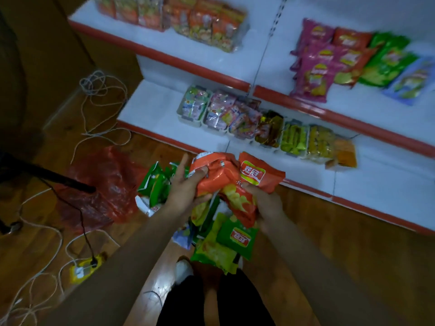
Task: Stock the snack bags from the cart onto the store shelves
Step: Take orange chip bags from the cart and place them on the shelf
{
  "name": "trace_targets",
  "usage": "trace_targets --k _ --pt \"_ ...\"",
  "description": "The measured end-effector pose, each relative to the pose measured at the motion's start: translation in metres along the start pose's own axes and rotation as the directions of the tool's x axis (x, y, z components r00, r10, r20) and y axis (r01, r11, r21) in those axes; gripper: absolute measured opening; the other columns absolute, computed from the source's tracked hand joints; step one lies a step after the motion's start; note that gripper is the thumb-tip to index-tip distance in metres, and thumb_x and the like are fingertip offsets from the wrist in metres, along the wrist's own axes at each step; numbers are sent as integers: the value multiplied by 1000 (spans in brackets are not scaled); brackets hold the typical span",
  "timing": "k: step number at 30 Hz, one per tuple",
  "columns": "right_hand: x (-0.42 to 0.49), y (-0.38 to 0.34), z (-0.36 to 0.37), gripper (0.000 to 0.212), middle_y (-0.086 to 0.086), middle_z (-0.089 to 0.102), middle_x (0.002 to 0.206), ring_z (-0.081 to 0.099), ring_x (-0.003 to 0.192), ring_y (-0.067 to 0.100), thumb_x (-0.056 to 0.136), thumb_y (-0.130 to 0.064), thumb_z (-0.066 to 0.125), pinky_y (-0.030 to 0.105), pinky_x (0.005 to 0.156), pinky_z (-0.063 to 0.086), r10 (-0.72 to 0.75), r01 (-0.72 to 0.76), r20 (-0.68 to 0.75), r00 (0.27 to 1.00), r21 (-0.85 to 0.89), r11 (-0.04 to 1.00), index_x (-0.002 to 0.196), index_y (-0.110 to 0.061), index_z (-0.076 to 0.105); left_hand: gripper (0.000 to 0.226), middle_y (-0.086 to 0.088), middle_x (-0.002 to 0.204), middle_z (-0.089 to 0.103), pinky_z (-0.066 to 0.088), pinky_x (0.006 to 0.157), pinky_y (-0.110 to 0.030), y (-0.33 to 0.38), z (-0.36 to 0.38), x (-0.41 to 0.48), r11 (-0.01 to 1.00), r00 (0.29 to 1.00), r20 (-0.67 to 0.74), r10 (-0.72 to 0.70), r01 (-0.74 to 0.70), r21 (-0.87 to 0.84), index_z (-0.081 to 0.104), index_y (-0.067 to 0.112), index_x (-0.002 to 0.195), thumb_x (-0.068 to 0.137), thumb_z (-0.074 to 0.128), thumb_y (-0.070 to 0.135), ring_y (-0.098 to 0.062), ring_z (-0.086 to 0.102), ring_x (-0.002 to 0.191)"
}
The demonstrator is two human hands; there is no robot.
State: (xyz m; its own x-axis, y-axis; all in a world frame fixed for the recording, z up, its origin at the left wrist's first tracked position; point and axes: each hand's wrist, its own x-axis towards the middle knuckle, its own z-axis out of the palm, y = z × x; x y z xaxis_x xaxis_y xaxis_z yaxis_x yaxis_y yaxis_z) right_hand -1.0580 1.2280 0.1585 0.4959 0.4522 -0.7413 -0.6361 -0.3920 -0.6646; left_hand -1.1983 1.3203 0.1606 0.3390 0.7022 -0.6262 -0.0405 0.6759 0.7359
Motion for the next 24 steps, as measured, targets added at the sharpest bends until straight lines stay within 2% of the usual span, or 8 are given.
trace_targets --k 4,6,10,12,15,18,21,24 --pt "-21 -23 -13 17 8 72 88 70 73 22 77 -8 74 29 59 56 -94 97 -42 995 69 993 92 -15 66 50 -5 128 59 55 47 -22 13 44 -13 996 978 190 -84 82 20 44 36 137 91 59 23 -18 65 87" --pt "-27 -33 -18 26 10 72 97 70 85 27 76 -15 77 39 73 59 -135 143 -81 988 102 984 100 -13 68 52 -6 128 59 58 53 -25 20 65 -23 995 964 255 -75 55 85 41 36 139 91 59 25 -19 65 89" --pt "-40 -52 -37 32 15 70 106 68 90 31 78 -17 75 45 76 58 -121 156 -176 977 198 968 107 -9 66 52 2 136 53 59 64 -31 29 95 -39 924 926 364 102 -223 310 36 48 133 91 59 29 -17 66 100" --pt "-46 -60 -52 24 14 69 101 67 84 29 80 -14 73 37 64 55 -80 123 -167 983 269 955 103 -10 65 56 10 141 43 60 67 -38 28 110 -47 857 866 456 203 -383 346 31 49 136 92 57 26 -9 68 95" --pt "-49 -71 -75 25 17 69 105 67 85 31 80 -15 72 37 64 54 -57 103 -135 989 360 927 104 -9 66 62 17 140 27 55 72 -16 23 140 -56 671 771 564 296 -588 451 14 39 148 97 47 28 17 56 95" --pt "-51 -90 -103 30 18 68 111 67 93 32 82 -16 71 39 70 56 -77 123 -137 988 370 921 110 -7 65 64 2 158 3 28 109 -28 7 177 -58 398 758 562 332 -653 644 6 30 151 97 36 43 -13 20 143" --pt "-53 -116 -149 29 15 68 110 67 92 30 84 -20 69 39 73 56 -94 145 -168 981 322 935 110 -9 64 89 2 160 -12 5 118 -37 -11 219 -64 355 763 583 278 -646 676 -8 24 151 85 33 68 -13 -7 146" --pt "-52 -142 -199 21 15 68 100 66 85 27 87 -20 65 36 69 56 -113 160 -172 979 289 944 104 -8 63 125 4 160 1 19 118 -40 -27 261 -73 375 686 688 235 -717 587 -27 32 144 62 55 81 -14 10 146"
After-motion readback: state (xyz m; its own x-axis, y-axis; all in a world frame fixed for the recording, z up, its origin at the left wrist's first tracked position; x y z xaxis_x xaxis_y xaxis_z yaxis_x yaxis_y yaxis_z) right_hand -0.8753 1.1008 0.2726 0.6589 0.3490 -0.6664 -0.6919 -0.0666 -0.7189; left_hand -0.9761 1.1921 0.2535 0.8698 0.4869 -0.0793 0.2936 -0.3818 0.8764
